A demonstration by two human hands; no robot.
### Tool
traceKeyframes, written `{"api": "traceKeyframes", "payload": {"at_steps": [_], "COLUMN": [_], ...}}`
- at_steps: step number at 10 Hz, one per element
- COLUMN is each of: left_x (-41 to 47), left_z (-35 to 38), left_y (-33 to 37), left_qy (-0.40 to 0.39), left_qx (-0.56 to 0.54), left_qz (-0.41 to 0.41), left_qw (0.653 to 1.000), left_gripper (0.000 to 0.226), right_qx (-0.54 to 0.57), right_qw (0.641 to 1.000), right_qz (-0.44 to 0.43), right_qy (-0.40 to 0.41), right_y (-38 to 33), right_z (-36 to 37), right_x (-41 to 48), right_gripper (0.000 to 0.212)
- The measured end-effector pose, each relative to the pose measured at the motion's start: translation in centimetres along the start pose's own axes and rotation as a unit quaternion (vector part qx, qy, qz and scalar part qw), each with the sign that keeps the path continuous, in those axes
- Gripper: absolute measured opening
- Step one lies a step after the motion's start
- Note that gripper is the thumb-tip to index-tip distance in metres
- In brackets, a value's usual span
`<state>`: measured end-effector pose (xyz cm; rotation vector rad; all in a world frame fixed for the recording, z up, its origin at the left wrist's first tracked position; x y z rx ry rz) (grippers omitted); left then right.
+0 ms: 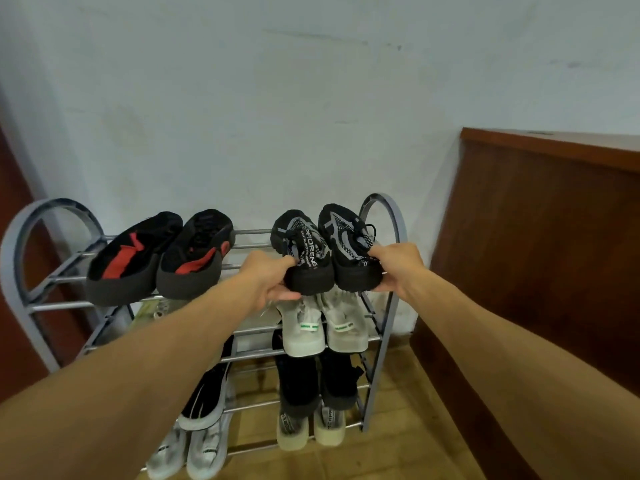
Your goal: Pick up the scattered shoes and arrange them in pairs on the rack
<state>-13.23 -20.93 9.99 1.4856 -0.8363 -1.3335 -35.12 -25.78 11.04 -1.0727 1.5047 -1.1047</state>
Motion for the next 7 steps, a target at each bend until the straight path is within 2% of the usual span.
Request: {"api": "traceKeyframes", "payload": {"at_steps": [2, 4, 5, 6, 7], "left_x": [1.6, -0.3, -2.9, -6.6, -10.8], "left_z": [0.3, 0.2, -0.1, -1.8, -4.7], "left_y": [0.0, 0.5, 1.5, 2.8, 3.7], "left_qy": [0.002, -0.006, -0.033, -0.015, 0.004], "left_qx": [0.02, 0.101, 0.155, 0.212, 0.29], "left_qz": [0.004, 0.015, 0.043, 0.096, 0.143], "left_qw": [1.0, 0.995, 0.986, 0.972, 0.946], "left_gripper": [0.032, 0.05, 0.053, 0.047, 0.029], "right_qx": [-0.033, -0.094, -0.148, -0.258, -0.324], "right_qw": [0.999, 0.994, 0.988, 0.961, 0.932], "right_qz": [0.001, 0.006, -0.029, -0.1, -0.161], "right_qy": [-0.015, -0.052, -0.045, -0.013, -0.013], "right_y": [0.8, 1.2, 0.5, -0.9, -2.3], "right_z": [0.3, 0.4, -0.4, -1.5, -2.5], "right_x": [1.5, -1.2, -3.5, -6.4, -9.6], "right_gripper": [0.013, 0.043, 0.041, 0.04, 0.041]}}
Point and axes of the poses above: each hand's wrist, its own x-axis towards the middle knuckle, its own z-axis out of the palm, y = z × x, the point moved 7 cm from there along x, towards the middle knuckle, and after that the axes turned 3 degrees about -x, right-handed, at the moved point
